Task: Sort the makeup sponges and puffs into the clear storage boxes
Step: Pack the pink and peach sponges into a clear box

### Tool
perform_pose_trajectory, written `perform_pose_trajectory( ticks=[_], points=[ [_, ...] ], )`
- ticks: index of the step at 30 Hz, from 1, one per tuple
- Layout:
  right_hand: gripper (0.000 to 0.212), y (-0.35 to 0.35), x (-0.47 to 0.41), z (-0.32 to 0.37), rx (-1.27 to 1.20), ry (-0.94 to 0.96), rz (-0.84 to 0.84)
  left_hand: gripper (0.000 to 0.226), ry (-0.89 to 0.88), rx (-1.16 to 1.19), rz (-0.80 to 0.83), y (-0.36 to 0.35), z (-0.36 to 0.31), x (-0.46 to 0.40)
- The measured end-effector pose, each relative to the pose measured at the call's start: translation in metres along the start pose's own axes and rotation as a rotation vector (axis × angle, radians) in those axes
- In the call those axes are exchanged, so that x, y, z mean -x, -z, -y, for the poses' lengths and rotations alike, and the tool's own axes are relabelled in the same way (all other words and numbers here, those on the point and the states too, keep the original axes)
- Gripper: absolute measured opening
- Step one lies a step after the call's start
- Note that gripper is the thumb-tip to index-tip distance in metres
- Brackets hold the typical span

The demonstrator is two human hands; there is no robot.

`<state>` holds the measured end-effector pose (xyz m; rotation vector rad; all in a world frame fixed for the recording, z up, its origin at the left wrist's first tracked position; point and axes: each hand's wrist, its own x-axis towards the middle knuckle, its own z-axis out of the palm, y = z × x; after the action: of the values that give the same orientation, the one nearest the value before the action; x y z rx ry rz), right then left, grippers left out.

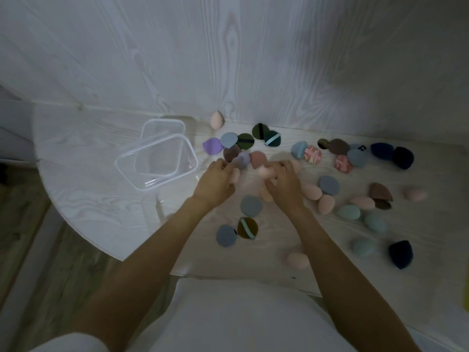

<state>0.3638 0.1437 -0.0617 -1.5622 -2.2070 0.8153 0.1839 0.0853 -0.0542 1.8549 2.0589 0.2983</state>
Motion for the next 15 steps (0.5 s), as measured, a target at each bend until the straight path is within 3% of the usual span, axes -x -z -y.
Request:
perform_pose_trajectory(
  ticks=[4, 8, 11, 13, 15],
  points=[
    [0.039, 0.005, 0.016, 0.018, -0.180, 0.055, -0.036, 0.049, 0.111, 0.580, -0.201, 0.024, 0.004, 0.040],
    [0.034, -0.012, 0.036, 0.045, -0.343, 0.078, 0.062, 0.043, 0.290, 0.891, -0.424, 0.036, 0.027, 0.087],
    [0.031, -0.027, 0.048, 0.060, -0.432, 0.064, 0.171, 0.046, 0.424, 0.853, -0.425, 0.034, 0.048, 0.105],
    [0.033, -0.035, 0.054, 0.068, -0.452, 0.031, 0.195, 0.049, 0.481, 0.688, -0.377, 0.029, 0.061, 0.107],
    [0.037, -0.039, 0.060, 0.072, -0.430, 0.016, 0.174, 0.046, 0.414, 0.479, -0.293, 0.023, 0.068, 0.102]
  ],
)
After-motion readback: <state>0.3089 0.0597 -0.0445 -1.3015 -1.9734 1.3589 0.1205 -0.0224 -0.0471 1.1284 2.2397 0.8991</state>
